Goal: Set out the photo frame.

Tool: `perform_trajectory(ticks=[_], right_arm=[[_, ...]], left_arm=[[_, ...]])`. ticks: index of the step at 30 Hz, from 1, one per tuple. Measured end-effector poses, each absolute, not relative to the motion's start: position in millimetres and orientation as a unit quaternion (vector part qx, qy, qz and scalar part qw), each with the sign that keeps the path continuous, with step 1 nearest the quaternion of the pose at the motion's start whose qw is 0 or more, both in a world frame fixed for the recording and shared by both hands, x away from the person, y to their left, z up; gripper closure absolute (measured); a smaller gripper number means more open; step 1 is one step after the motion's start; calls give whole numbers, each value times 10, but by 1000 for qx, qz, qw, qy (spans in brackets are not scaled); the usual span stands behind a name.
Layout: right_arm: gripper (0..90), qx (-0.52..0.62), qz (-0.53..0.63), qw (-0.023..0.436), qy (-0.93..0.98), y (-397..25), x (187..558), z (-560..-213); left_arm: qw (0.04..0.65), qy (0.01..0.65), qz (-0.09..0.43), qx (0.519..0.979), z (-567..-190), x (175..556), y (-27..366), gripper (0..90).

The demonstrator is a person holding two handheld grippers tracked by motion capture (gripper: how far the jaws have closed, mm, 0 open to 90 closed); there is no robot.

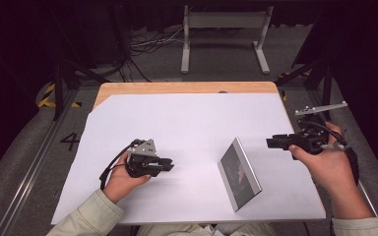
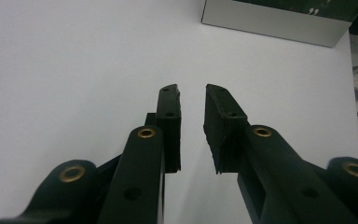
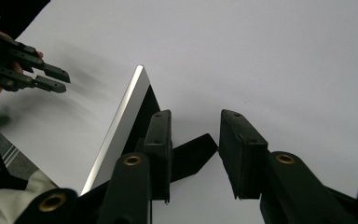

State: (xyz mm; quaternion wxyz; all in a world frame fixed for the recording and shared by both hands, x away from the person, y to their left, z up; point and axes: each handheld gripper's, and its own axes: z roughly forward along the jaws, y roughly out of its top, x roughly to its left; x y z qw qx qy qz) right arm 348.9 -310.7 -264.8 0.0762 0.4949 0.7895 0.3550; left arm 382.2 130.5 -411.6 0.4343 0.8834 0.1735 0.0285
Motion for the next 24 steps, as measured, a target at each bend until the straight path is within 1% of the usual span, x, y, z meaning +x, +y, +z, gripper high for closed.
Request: perform_trajectory(ticks=[2,9,24], right_arm=[[642,493,344,83,795,-3069,3487,-2599],[620,503,334,80,793,-2996,3468,-2563],[639,533,314,31,785,-2718,3409,-2555]], left_arm=[[434,177,28,883,-4122,3819,1321,764],[431,185,24,883,-4160,3814,1343,764],[426,197,24,883,-4200,3798,1402,767]])
